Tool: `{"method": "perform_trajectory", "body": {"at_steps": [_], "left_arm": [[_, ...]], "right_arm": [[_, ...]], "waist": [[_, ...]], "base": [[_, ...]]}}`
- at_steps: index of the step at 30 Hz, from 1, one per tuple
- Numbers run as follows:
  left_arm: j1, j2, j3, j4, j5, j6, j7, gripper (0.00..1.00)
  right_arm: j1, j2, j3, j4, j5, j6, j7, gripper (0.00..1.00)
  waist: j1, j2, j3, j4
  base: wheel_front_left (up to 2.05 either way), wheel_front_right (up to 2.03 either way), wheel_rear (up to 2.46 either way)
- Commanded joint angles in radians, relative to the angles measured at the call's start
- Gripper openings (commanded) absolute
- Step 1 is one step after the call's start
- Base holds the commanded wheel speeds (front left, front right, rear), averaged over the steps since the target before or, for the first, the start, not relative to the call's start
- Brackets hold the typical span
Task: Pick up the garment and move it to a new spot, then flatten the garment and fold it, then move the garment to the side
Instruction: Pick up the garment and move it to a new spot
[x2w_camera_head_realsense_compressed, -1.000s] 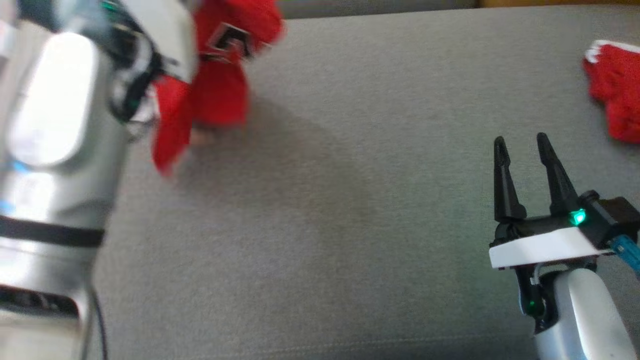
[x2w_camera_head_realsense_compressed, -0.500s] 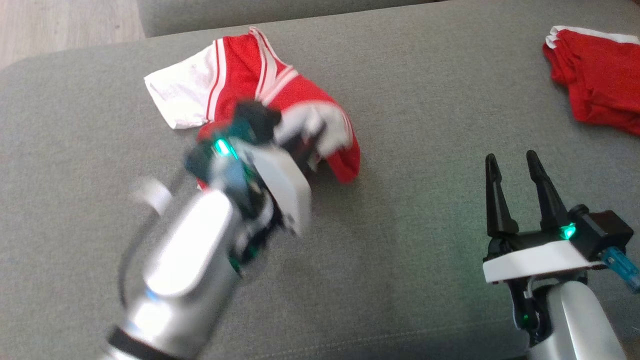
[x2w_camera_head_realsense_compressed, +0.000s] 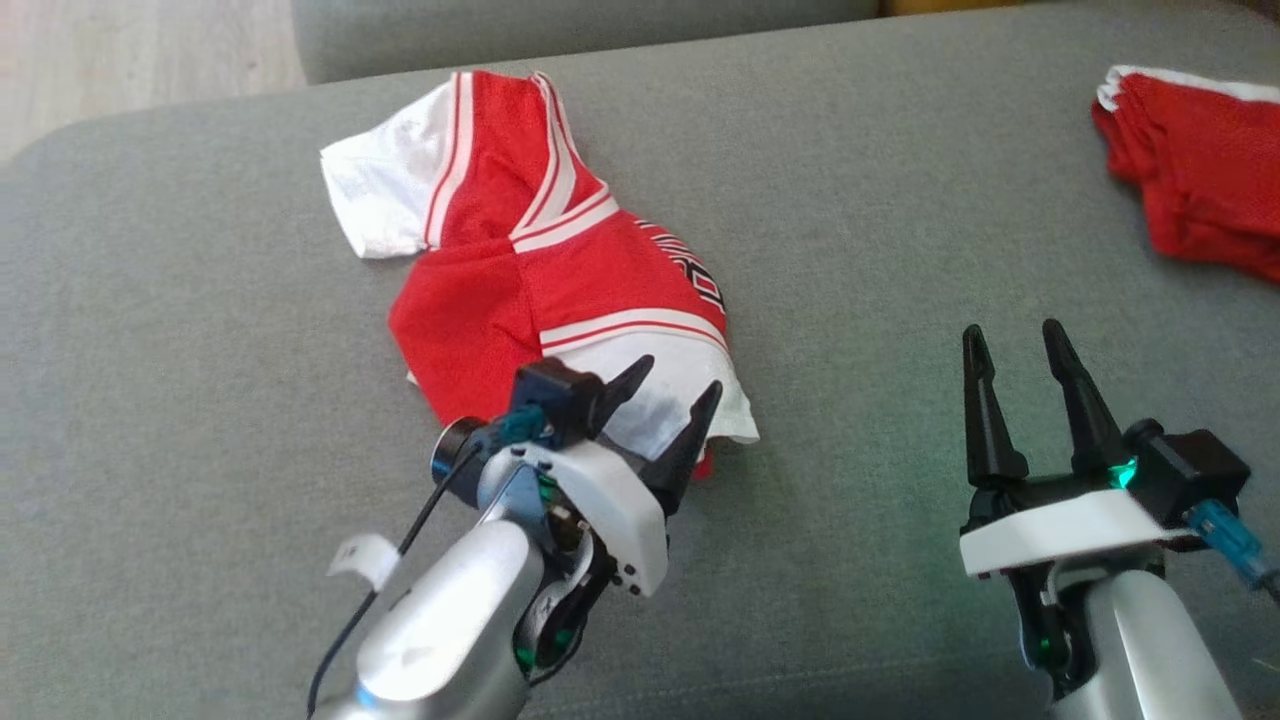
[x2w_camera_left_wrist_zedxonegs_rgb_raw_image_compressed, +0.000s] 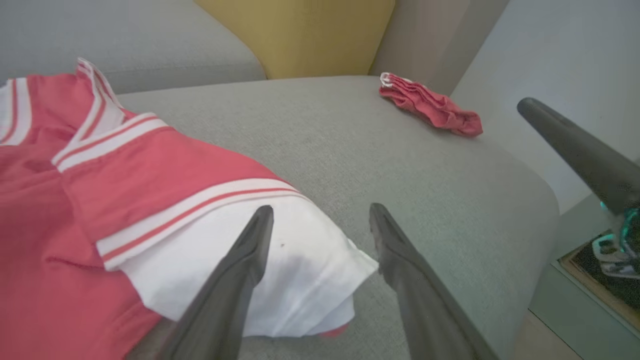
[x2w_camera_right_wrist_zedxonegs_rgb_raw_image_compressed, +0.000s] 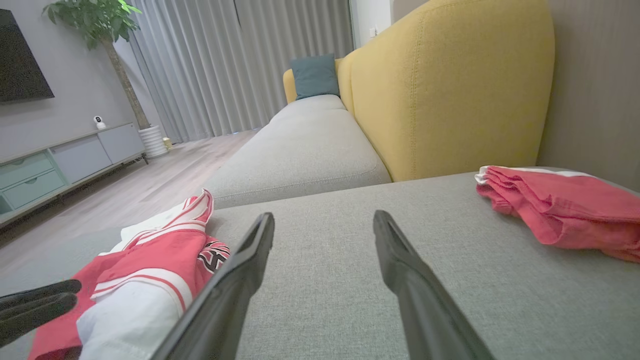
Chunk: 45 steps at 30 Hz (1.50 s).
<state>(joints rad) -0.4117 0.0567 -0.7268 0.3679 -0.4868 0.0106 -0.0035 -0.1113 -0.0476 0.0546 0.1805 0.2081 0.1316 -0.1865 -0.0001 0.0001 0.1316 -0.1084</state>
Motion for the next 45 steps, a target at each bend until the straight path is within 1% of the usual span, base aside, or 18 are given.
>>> {"method": "perform_trajectory", "body": {"at_steps": [1,5,8,15,19,23,27,31,37,45], "left_arm": [[-0.017,0.003,0.039,-0.037,0.006,0.004,-0.014,1.00],[0.027,0.028,0.065,-0.069,0.007,0.034,-0.069,1.00],[0.075,0.047,0.090,-0.105,0.002,0.065,-0.111,1.00],[0.214,0.089,0.171,-0.198,-0.001,0.166,-0.214,1.00],[0.289,0.112,0.220,-0.254,0.017,0.220,-0.245,1.00],[0.347,0.124,0.267,-0.289,0.035,0.251,-0.255,1.00],[0.395,0.127,0.304,-0.320,0.058,0.263,-0.258,1.00],[0.441,0.120,0.341,-0.343,0.087,0.264,-0.258,1.00],[0.476,0.101,0.383,-0.353,0.121,0.247,-0.258,1.00],[0.488,0.075,0.413,-0.338,0.149,0.219,-0.258,1.00]], "right_arm": [[-0.015,-0.003,0.019,-0.027,-0.005,-0.001,-0.012,1.00],[-0.002,-0.003,0.019,-0.021,-0.014,-0.001,-0.011,1.00],[0.007,-0.003,0.024,-0.020,-0.022,-0.001,-0.009,1.00],[0.048,-0.003,0.038,-0.029,-0.039,-0.001,0.008,1.00],[0.079,-0.003,0.044,-0.043,-0.040,-0.001,0.013,1.00],[0.111,-0.003,0.046,-0.051,-0.036,-0.001,0.012,1.00],[0.134,-0.003,0.047,-0.055,-0.026,-0.001,0.008,1.00],[0.150,-0.003,0.049,-0.052,-0.013,-0.001,0.001,1.00],[0.155,-0.003,0.053,-0.039,-0.006,-0.001,-0.006,1.00],[0.148,-0.003,0.053,-0.023,-0.004,-0.001,-0.011,1.00]], "waist": [[0.0001,-0.0001,-0.011,0.009],[0.0001,-0.0001,-0.042,0.030],[0.0001,-0.0001,-0.067,0.044],[0.0001,-0.0001,-0.131,0.076],[0.0001,-0.0001,-0.150,0.093],[0.0001,-0.0001,-0.167,0.108],[0.0001,-0.0001,-0.178,0.114],[0.0001,-0.0001,-0.185,0.117],[0.0001,-0.0001,-0.185,0.120],[0.0001,-0.0001,-0.181,0.129]], "base": [[0.00,0.00,0.00],[0.00,0.00,0.00],[0.00,0.00,0.00],[0.00,0.00,0.00],[0.00,0.00,0.00],[0.00,0.00,0.00],[0.00,0.00,0.00],[0.00,0.00,0.00],[0.00,0.00,0.00],[0.00,0.00,0.00]]}}
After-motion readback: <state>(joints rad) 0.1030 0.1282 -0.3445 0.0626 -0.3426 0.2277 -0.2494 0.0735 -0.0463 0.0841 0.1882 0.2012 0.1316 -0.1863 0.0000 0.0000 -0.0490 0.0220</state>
